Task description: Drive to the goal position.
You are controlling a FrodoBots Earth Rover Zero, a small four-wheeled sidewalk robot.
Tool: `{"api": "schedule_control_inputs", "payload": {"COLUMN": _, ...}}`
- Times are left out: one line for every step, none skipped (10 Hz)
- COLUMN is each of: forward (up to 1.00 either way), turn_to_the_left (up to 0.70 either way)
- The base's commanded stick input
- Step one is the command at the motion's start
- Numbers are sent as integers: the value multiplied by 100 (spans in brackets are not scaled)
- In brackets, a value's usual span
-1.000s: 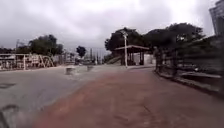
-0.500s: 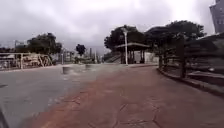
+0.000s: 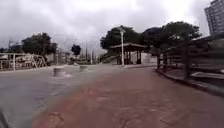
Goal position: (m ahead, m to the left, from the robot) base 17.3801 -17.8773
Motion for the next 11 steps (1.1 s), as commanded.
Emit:
{"api": "schedule_control_inputs", "payload": {"forward": 85, "turn_to_the_left": 0}}
{"api": "schedule_control_inputs", "payload": {"forward": 85, "turn_to_the_left": 0}}
{"api": "schedule_control_inputs", "payload": {"forward": 85, "turn_to_the_left": -18}}
{"api": "schedule_control_inputs", "payload": {"forward": 85, "turn_to_the_left": -34}}
{"api": "schedule_control_inputs", "payload": {"forward": 44, "turn_to_the_left": -18}}
{"api": "schedule_control_inputs", "payload": {"forward": 0, "turn_to_the_left": 0}}
{"api": "schedule_control_inputs", "payload": {"forward": 0, "turn_to_the_left": 0}}
{"api": "schedule_control_inputs", "payload": {"forward": 0, "turn_to_the_left": 0}}
{"api": "schedule_control_inputs", "payload": {"forward": 0, "turn_to_the_left": 0}}
{"api": "schedule_control_inputs", "payload": {"forward": 0, "turn_to_the_left": 0}}
{"api": "schedule_control_inputs", "payload": {"forward": 0, "turn_to_the_left": 0}}
